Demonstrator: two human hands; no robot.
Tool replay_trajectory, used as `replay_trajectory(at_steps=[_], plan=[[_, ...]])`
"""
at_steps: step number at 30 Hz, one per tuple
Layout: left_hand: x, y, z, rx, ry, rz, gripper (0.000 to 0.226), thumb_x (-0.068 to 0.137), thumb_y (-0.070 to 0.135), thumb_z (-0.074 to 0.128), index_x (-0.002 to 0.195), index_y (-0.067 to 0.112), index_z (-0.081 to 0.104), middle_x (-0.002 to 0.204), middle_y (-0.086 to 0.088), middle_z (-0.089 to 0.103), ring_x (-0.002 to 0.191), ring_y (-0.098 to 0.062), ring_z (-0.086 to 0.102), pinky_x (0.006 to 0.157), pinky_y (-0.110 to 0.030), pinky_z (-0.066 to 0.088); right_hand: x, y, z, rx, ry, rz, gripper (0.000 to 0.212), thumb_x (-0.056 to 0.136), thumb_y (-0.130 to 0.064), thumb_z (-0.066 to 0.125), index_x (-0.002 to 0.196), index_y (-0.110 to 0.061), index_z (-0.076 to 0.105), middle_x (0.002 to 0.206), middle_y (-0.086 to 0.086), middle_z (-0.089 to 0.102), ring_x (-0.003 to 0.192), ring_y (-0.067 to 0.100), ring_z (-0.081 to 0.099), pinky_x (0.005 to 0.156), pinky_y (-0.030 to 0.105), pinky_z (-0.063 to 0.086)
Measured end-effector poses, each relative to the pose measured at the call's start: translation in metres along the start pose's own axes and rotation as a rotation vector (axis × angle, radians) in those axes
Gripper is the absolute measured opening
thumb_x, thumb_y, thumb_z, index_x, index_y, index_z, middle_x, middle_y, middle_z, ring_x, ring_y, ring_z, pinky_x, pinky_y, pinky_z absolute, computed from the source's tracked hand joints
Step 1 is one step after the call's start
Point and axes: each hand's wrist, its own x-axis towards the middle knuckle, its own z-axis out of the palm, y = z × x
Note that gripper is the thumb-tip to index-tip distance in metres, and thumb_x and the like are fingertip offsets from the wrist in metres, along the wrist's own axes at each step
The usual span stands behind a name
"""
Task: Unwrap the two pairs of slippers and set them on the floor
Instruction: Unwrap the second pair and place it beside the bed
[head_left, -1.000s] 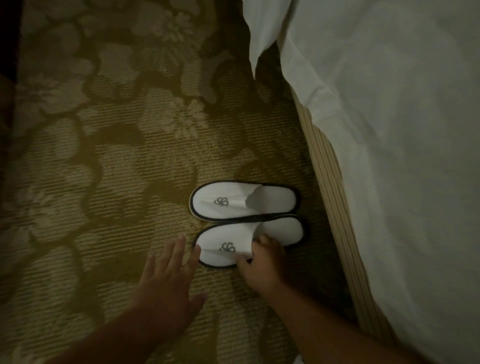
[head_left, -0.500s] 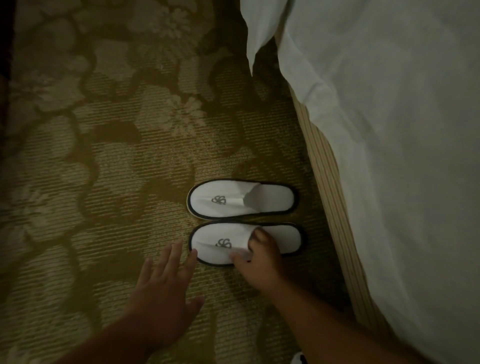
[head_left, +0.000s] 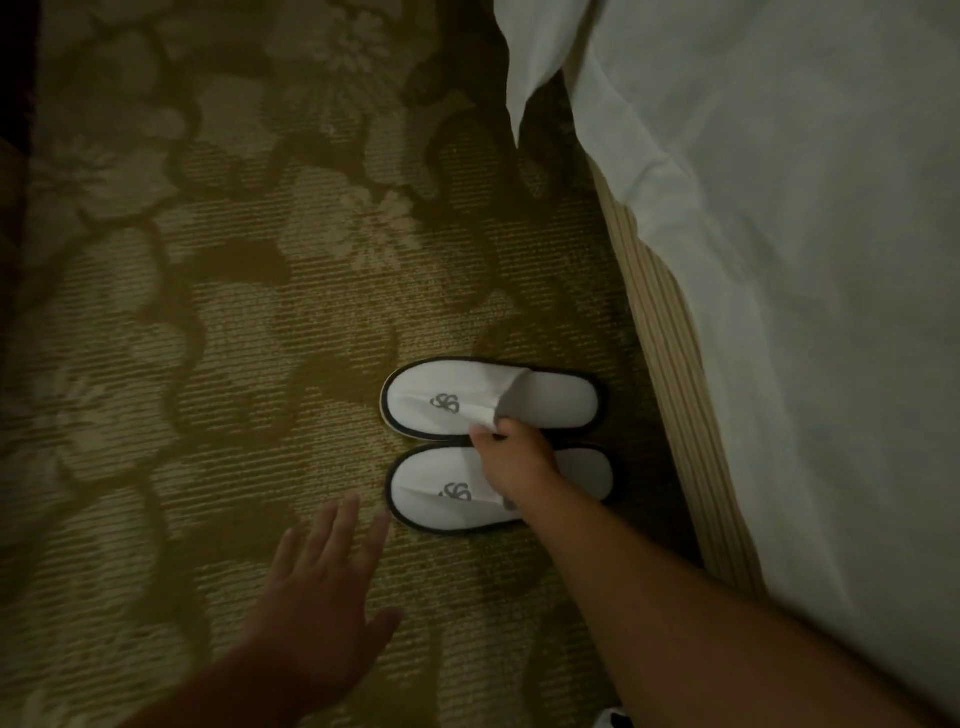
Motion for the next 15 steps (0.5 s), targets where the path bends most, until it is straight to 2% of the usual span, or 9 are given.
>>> replay_trajectory(at_steps=[2,4,8,9,10,11,12,13,15], plan=[[0.001,0.0,-0.002,0.02,0.015,0.018,0.088,0.085,0.071,0.028,0.148,0.031,-0.02,0.156,-0.003,-0.029,0.142,-0.02,-0.027,0.117,-0.048,-0.008,0.001,0.002,-0.002,-0.015,-0.005,-0.026,0.046,0.095,-0.046,0.052,0.129,-0.017,0.057,0.134,0.01,0.056,0.118,0.028,0.054,0.091,0.029,0.043],[0.003,-0.002,-0.003,0.031,0.03,0.022,0.088,0.085,0.07,0.028,0.148,0.031,-0.019,0.157,-0.004,-0.028,0.143,-0.021,-0.026,0.117,-0.047,-0.008,0.001,0.003,-0.005,-0.02,0.003,-0.048,0.04,0.095,-0.042,0.053,0.119,-0.012,0.063,0.128,0.012,0.06,0.113,0.028,0.057,0.085,0.027,0.042],[0.003,-0.005,-0.001,0.024,0.033,0.018,0.09,0.085,0.07,0.029,0.141,0.03,-0.03,0.156,-0.004,-0.028,0.143,-0.022,-0.026,0.117,-0.048,-0.007,-0.001,0.003,-0.007,-0.04,0.004,-0.091,0.03,0.096,-0.039,0.053,0.106,-0.014,0.067,0.12,0.009,0.062,0.112,0.027,0.057,0.093,0.032,0.045],[0.002,-0.005,0.0,0.022,0.031,0.015,0.09,0.085,0.071,0.029,0.136,0.03,-0.033,0.156,-0.003,-0.028,0.142,-0.021,-0.027,0.117,-0.047,-0.007,0.001,0.005,-0.008,-0.053,0.002,-0.098,0.024,0.097,-0.038,0.052,0.092,-0.019,0.067,0.11,0.008,0.062,0.107,0.024,0.057,0.091,0.031,0.045],[0.001,-0.005,0.001,0.018,0.027,0.013,0.089,0.085,0.071,0.029,0.133,0.031,-0.035,0.156,-0.002,-0.029,0.142,-0.02,-0.028,0.117,-0.047,-0.007,0.001,0.005,-0.009,-0.06,0.008,-0.107,0.026,0.097,-0.037,0.052,0.074,-0.027,0.058,0.1,0.005,0.058,0.1,0.021,0.055,0.086,0.029,0.044],[0.0,-0.004,0.002,0.013,0.022,0.012,0.089,0.085,0.071,0.029,0.132,0.031,-0.036,0.155,-0.002,-0.03,0.141,-0.019,-0.029,0.117,-0.047,-0.007,0.0,0.005,-0.01,-0.061,0.016,-0.109,0.034,0.098,-0.037,0.051,0.064,-0.032,0.044,0.093,0.001,0.053,0.093,0.019,0.053,0.081,0.027,0.041],[0.0,-0.004,0.003,0.007,0.017,0.013,0.089,0.085,0.07,0.029,0.131,0.031,-0.036,0.155,-0.001,-0.031,0.141,-0.019,-0.029,0.117,-0.047,-0.008,0.0,0.006,-0.01,-0.061,0.023,-0.109,0.039,0.098,-0.037,0.051,0.062,-0.033,0.037,0.09,-0.001,0.051,0.09,0.018,0.051,0.078,0.026,0.039],[-0.001,-0.003,0.004,0.002,0.013,0.014,0.09,0.085,0.07,0.03,0.131,0.031,-0.036,0.154,-0.001,-0.033,0.141,-0.018,-0.03,0.117,-0.046,-0.008,-0.001,0.007,-0.011,-0.058,0.03,-0.106,0.038,0.098,-0.037,0.051,0.062,-0.033,0.038,0.09,-0.001,0.051,0.089,0.018,0.051,0.078,0.026,0.039],[-0.001,-0.003,0.005,-0.003,0.016,0.013,0.091,0.085,0.07,0.031,0.131,0.032,-0.037,0.152,-0.001,-0.034,0.141,-0.018,-0.03,0.117,-0.046,-0.009,-0.001,0.009,-0.012,-0.051,0.025,-0.096,0.026,0.098,-0.037,0.051,0.074,-0.029,0.056,0.097,0.004,0.057,0.096,0.021,0.056,0.081,0.028,0.042]])
